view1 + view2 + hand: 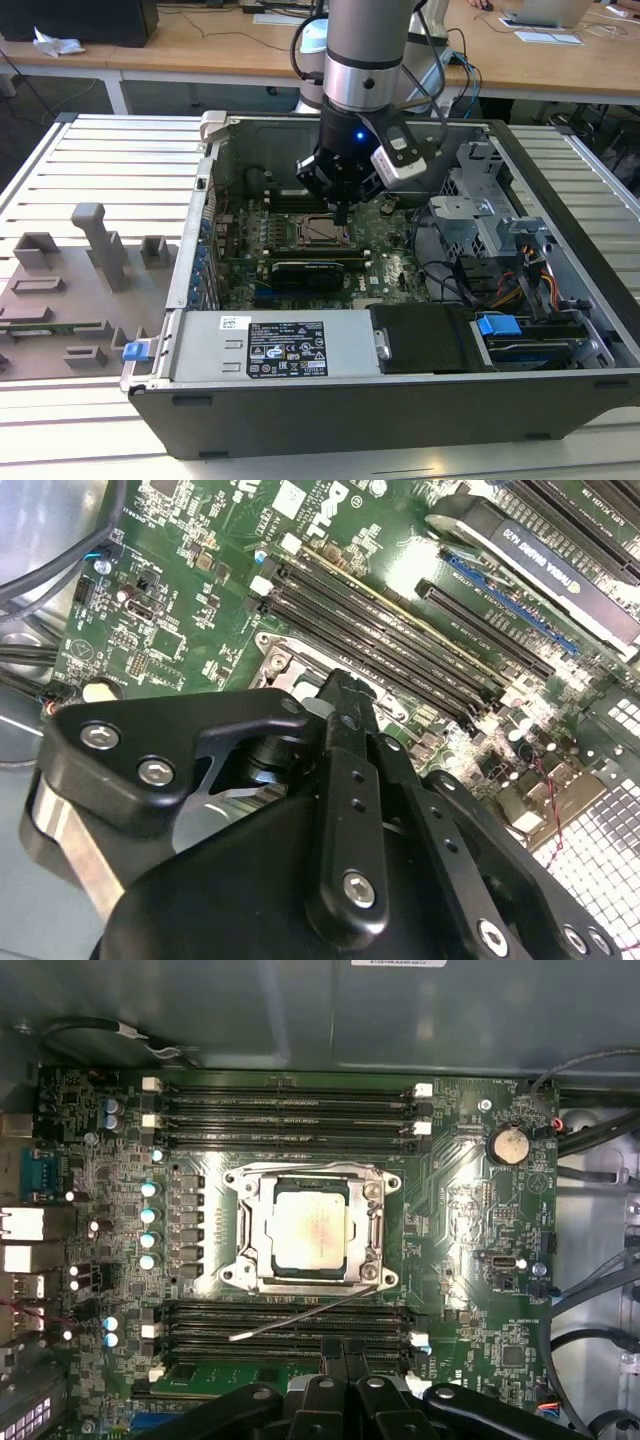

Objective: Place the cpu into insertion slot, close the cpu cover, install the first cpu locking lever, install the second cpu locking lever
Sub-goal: 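Install the second cpu locking lever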

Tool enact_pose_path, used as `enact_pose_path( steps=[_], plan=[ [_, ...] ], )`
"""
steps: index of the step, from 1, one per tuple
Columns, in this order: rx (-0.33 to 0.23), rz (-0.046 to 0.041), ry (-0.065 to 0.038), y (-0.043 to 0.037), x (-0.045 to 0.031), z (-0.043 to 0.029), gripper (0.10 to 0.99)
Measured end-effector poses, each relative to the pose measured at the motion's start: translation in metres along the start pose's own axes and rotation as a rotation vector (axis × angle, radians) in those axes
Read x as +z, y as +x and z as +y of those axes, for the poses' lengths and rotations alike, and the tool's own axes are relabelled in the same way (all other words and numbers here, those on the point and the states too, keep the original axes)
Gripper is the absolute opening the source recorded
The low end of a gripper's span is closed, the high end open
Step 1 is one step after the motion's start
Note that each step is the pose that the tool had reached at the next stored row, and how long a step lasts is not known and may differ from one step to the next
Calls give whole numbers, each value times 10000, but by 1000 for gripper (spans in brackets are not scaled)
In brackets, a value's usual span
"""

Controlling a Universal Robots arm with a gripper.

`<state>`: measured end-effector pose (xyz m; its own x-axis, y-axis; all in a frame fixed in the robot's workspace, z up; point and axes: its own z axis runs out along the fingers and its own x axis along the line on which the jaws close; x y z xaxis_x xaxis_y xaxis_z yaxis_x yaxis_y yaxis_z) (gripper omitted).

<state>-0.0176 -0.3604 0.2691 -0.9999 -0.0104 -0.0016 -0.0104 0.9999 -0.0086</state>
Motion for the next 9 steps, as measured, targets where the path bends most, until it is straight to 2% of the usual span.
enact_pose_path(
  steps=[6,7,9],
  plan=[
    [1,0,-7,0,81,1,106],
    [-1,1,-55,0,95,0,106],
    [1,-4,-389,0,101,0,106]
  ],
)
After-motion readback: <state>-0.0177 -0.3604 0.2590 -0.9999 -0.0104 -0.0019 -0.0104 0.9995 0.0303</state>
